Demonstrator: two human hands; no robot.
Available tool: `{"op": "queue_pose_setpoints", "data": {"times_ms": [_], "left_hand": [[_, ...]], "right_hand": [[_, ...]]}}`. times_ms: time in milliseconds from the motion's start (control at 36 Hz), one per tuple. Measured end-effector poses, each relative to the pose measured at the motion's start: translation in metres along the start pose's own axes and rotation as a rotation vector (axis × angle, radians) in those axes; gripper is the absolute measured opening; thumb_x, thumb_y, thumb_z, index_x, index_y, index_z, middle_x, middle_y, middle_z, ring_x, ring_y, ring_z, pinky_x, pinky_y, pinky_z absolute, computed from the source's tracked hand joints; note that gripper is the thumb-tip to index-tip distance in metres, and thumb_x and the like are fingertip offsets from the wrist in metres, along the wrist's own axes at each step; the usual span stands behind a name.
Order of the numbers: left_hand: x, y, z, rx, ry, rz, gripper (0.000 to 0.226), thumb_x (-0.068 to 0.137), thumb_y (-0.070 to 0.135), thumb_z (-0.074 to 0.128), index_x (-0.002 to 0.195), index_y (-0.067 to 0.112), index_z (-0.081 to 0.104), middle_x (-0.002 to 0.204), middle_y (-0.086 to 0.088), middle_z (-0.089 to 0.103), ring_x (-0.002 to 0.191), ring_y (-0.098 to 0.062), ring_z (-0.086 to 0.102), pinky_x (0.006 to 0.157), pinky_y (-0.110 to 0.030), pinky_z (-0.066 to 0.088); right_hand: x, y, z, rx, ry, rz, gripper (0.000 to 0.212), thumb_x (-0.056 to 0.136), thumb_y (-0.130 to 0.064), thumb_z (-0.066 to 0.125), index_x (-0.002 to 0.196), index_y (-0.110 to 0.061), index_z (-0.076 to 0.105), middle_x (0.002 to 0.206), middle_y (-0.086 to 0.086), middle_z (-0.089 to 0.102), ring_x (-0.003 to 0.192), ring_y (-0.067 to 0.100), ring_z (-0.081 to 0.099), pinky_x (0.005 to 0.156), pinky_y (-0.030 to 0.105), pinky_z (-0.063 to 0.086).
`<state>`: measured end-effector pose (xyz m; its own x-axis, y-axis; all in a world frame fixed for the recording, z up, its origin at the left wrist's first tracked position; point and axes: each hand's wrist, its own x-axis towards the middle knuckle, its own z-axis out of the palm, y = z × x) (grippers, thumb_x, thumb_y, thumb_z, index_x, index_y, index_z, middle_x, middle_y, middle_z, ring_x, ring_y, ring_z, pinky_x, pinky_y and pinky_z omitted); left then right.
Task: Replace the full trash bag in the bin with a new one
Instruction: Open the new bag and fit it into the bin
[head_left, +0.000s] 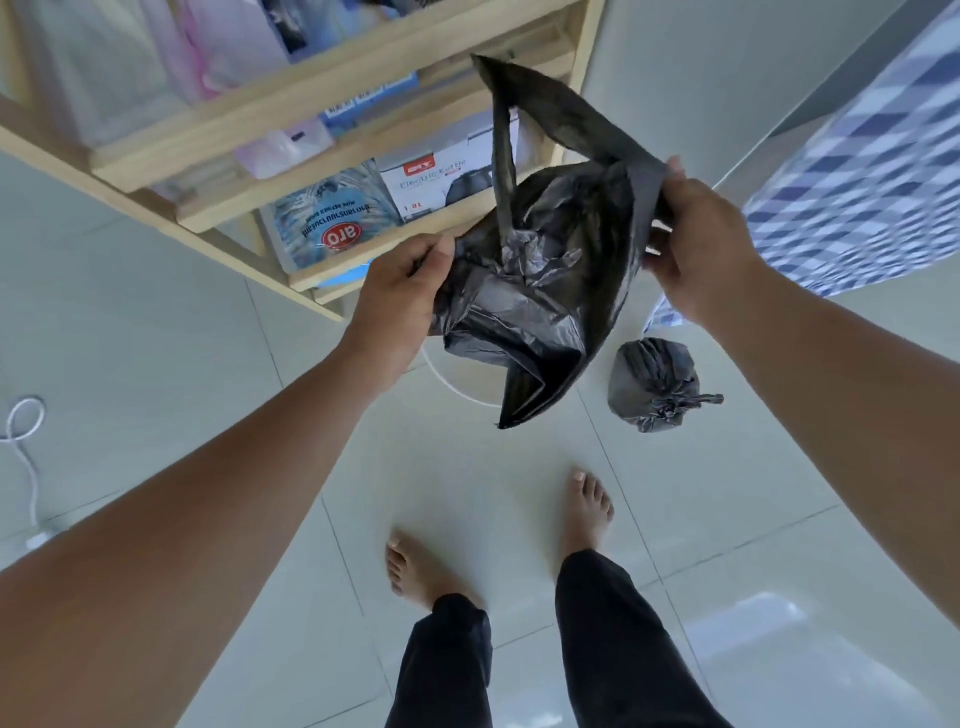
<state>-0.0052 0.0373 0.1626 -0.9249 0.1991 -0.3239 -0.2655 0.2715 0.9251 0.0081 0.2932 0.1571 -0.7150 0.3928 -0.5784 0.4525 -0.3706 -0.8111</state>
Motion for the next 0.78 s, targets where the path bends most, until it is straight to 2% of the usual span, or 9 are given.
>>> {"op": "queue_pose_setpoints", "data": {"times_ms": [56, 194, 250, 333, 417, 472, 528, 667, 778], "left_hand": [[0.002, -0.001, 0.005, 0.009, 0.028, 0.021, 0.023, 0.1, 0.025, 0.051, 0.085, 0.024, 0.067, 0.082, 0.01, 0.066, 0.086, -0.01, 0.06, 0.086, -0.038, 0.051], [0.005, -0.009, 0.017, 0.061, 0.083, 0.014, 0.035, 0.101, 0.031, 0.044, 0.099, 0.001, 0.062, 0.09, -0.007, 0.062, 0.088, -0.018, 0.056, 0.089, -0.04, 0.048], [0.004, -0.009, 0.022, 0.012, 0.077, -0.005, 0.033, 0.102, 0.034, 0.041, 0.096, 0.007, 0.059, 0.082, -0.011, 0.07, 0.084, -0.027, 0.066, 0.089, -0.046, 0.054], [0.004, -0.002, 0.03, -0.088, 0.107, 0.008, 0.027, 0.107, 0.024, 0.033, 0.089, 0.016, 0.053, 0.06, 0.0, 0.071, 0.063, -0.02, 0.071, 0.07, -0.037, 0.061], [0.007, 0.001, 0.037, -0.207, 0.179, -0.017, 0.028, 0.108, 0.02, 0.032, 0.086, 0.013, 0.048, 0.049, 0.0, 0.057, 0.046, -0.016, 0.058, 0.055, -0.029, 0.057], [0.012, -0.004, 0.04, -0.231, 0.195, -0.076, 0.03, 0.108, 0.024, 0.033, 0.082, 0.014, 0.045, 0.051, -0.002, 0.046, 0.043, -0.019, 0.046, 0.045, -0.025, 0.048], [0.016, -0.016, 0.042, -0.174, 0.187, -0.165, 0.033, 0.107, 0.03, 0.033, 0.078, 0.017, 0.043, 0.048, 0.003, 0.044, 0.039, -0.017, 0.043, 0.043, -0.024, 0.041], [0.021, -0.042, 0.045, -0.212, 0.127, -0.39, 0.035, 0.105, 0.04, 0.036, 0.077, 0.02, 0.042, 0.045, 0.007, 0.042, 0.038, -0.012, 0.037, 0.047, -0.026, 0.033], [0.019, -0.054, 0.044, -0.275, 0.052, -0.468, 0.037, 0.098, 0.047, 0.05, 0.075, 0.021, 0.039, 0.05, 0.003, 0.039, 0.043, -0.014, 0.033, 0.045, -0.025, 0.03]], "right_hand": [[0.002, -0.001, -0.005, -0.013, -0.01, -0.009, 0.027, 0.1, -0.038, 0.049, 0.095, -0.017, 0.065, 0.084, -0.002, 0.069, 0.069, 0.015, 0.065, 0.063, 0.028, 0.054], [0.003, 0.004, -0.013, 0.0, -0.001, 0.013, 0.026, 0.101, -0.034, 0.049, 0.086, -0.017, 0.061, 0.075, -0.004, 0.07, 0.058, 0.011, 0.066, 0.049, 0.021, 0.049], [0.001, 0.005, -0.014, 0.019, -0.002, 0.019, 0.026, 0.1, -0.034, 0.05, 0.084, -0.018, 0.06, 0.076, -0.004, 0.071, 0.063, 0.013, 0.068, 0.052, 0.023, 0.051], [0.002, 0.005, -0.015, 0.014, -0.01, 0.019, 0.024, 0.099, -0.037, 0.051, 0.087, -0.019, 0.063, 0.085, -0.003, 0.074, 0.074, 0.017, 0.07, 0.062, 0.03, 0.056], [0.005, 0.007, -0.015, -0.197, -0.006, 0.027, 0.027, 0.099, -0.041, 0.048, 0.101, -0.019, 0.064, 0.097, -0.003, 0.074, 0.087, 0.017, 0.07, 0.079, 0.039, 0.058], [0.005, 0.011, -0.012, -0.368, 0.005, 0.062, 0.036, 0.099, -0.045, 0.046, 0.117, -0.018, 0.061, 0.111, 0.0, 0.07, 0.104, 0.02, 0.065, 0.093, 0.045, 0.052], [0.006, 0.017, -0.009, -0.506, 0.02, 0.109, 0.046, 0.097, -0.049, 0.046, 0.127, -0.014, 0.056, 0.123, 0.005, 0.063, 0.113, 0.025, 0.059, 0.1, 0.047, 0.047], [0.003, 0.043, -0.001, -0.606, -0.005, 0.345, 0.077, 0.087, -0.058, 0.057, 0.144, -0.01, 0.038, 0.143, 0.012, 0.045, 0.125, 0.031, 0.046, 0.105, 0.047, 0.04], [0.004, 0.069, 0.006, -0.518, -0.02, 0.482, 0.083, 0.081, -0.062, 0.06, 0.146, -0.017, 0.035, 0.147, 0.008, 0.04, 0.129, 0.031, 0.042, 0.096, 0.049, 0.037]]}}
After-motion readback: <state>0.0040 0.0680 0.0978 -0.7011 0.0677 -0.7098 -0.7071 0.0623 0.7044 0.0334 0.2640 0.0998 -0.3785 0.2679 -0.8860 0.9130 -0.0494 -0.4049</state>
